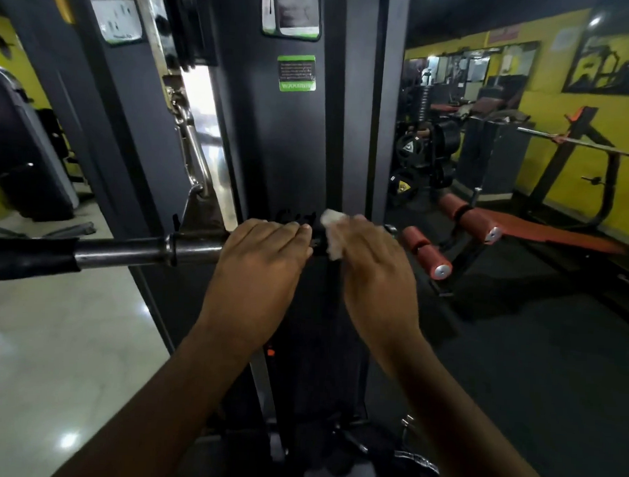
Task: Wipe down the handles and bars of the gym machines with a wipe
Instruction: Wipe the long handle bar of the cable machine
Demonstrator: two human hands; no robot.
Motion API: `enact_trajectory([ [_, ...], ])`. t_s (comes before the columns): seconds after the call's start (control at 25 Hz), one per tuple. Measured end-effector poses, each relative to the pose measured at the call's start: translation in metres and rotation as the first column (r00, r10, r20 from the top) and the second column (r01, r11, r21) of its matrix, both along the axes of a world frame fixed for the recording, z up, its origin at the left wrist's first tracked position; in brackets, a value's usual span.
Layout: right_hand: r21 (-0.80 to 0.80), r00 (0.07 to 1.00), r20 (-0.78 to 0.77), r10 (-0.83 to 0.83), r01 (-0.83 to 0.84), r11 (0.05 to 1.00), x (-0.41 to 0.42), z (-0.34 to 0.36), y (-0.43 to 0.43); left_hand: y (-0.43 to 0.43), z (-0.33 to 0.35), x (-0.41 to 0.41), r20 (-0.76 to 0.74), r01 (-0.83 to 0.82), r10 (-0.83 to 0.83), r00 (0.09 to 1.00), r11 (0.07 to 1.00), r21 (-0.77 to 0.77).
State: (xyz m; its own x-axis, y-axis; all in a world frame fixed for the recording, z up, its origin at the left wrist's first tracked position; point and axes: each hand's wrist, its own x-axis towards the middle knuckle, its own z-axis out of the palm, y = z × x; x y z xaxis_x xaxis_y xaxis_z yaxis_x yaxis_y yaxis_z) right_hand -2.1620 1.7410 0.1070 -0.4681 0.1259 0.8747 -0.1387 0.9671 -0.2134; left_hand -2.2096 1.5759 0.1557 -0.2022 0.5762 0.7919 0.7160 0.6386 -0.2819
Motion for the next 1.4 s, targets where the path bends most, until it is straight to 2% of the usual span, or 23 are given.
enact_trajectory([
  [0.08, -0.206, 0.999, -0.013, -0.043, 0.039, 0.978, 0.0, 0.004, 0.005, 0.0, 0.003, 0.001, -0.006, -0.003, 0.003, 1.0, 1.0, 0.015],
  [0.12, -0.207, 0.999, -0.015, -0.051, 0.047, 0.977, 0.001, 0.005, -0.005, -0.001, 0.003, 0.001, -0.002, -0.006, 0.006, 1.0, 1.0, 0.013],
  [0.24, 0.041, 0.998, 0.019, 0.058, -0.059, 0.997, 0.001, -0.002, -0.026, -0.005, 0.003, 0.002, 0.029, 0.011, -0.011, 1.0, 1.0, -0.013],
  [0.28, 0.053, 0.998, 0.018, 0.058, -0.059, 0.997, -0.002, -0.002, -0.019, -0.006, 0.003, 0.003, 0.035, 0.009, -0.008, 0.999, 1.0, -0.018],
  [0.4, -0.187, 0.997, -0.014, -0.074, 0.071, 0.98, -0.005, 0.0, -0.005, -0.008, 0.006, 0.003, 0.052, 0.002, 0.0, 0.999, 1.0, -0.026],
  [0.44, -0.18, 0.997, -0.029, -0.076, 0.069, 0.981, -0.004, -0.002, -0.013, -0.008, 0.006, 0.003, 0.058, 0.003, -0.001, 0.998, 0.999, -0.035],
  [0.56, 0.033, 0.999, -0.038, 0.018, -0.017, 0.999, -0.002, -0.009, -0.016, -0.007, 0.006, 0.002, 0.071, 0.024, -0.02, 0.997, 0.998, -0.05],
  [0.64, -0.065, 0.997, -0.042, -0.059, 0.056, 0.996, -0.005, -0.007, 0.01, -0.007, 0.007, 0.0, 0.072, 0.021, -0.017, 0.997, 0.998, -0.058],
  [0.76, -0.386, 0.984, -0.073, -0.162, 0.122, 0.914, -0.005, -0.012, 0.016, -0.003, 0.007, -0.002, 0.049, 0.001, 0.002, 0.999, 0.997, -0.079],
  [0.88, -0.625, 0.965, -0.213, -0.151, -0.016, 0.78, -0.009, -0.017, -0.007, 0.0, 0.005, -0.002, 0.031, 0.003, 0.0, 1.0, 0.997, -0.073],
  [0.92, -0.707, 0.947, -0.278, -0.16, -0.089, 0.702, -0.013, -0.017, -0.009, 0.0, 0.005, -0.002, 0.026, -0.002, 0.004, 1.0, 0.997, -0.071],
  [0.96, -0.805, 0.923, -0.338, -0.182, -0.184, 0.564, -0.017, -0.013, -0.01, 0.0, 0.005, -0.002, 0.025, -0.006, 0.008, 1.0, 0.997, -0.071],
  [1.0, -0.881, 0.899, -0.389, -0.199, -0.3, 0.367, -0.02, -0.007, -0.014, 0.001, 0.004, -0.001, 0.028, -0.011, 0.013, 1.0, 0.997, -0.07],
  [1.04, -0.901, 0.882, -0.429, -0.196, -0.402, 0.164, -0.021, -0.001, -0.022, 0.002, 0.004, -0.001, 0.029, -0.016, 0.018, 0.999, 0.998, -0.069],
  [1.08, -0.885, 0.872, -0.458, -0.174, -0.465, 0.002, -0.022, 0.003, -0.033, 0.002, 0.004, -0.001, 0.029, -0.021, 0.023, 0.999, 0.997, -0.068],
  [1.12, -0.866, 0.865, -0.481, -0.142, -0.494, -0.076, -0.022, 0.006, -0.044, 0.003, 0.004, -0.001, 0.026, -0.024, 0.026, 0.999, 0.997, -0.069],
  [1.16, -0.861, 0.862, -0.495, -0.109, -0.503, -0.075, -0.023, 0.008, -0.053, 0.003, 0.004, -0.001, 0.019, -0.027, 0.028, 0.999, 0.997, -0.068],
  [1.28, -0.853, 0.861, -0.506, -0.053, -0.491, 0.176, -0.026, 0.009, -0.055, 0.003, 0.004, -0.003, 0.003, -0.037, 0.037, 0.999, 0.997, -0.065],
  [1.36, -0.828, 0.842, -0.534, -0.081, -0.501, 0.251, -0.029, 0.008, -0.049, 0.003, 0.003, -0.004, -0.012, -0.041, 0.04, 0.999, 0.997, -0.064],
  [1.4, -0.801, 0.837, -0.546, -0.043, -0.507, 0.317, -0.028, 0.006, -0.049, 0.002, 0.001, -0.004, -0.016, -0.041, 0.04, 0.999, 0.997, -0.067],
])
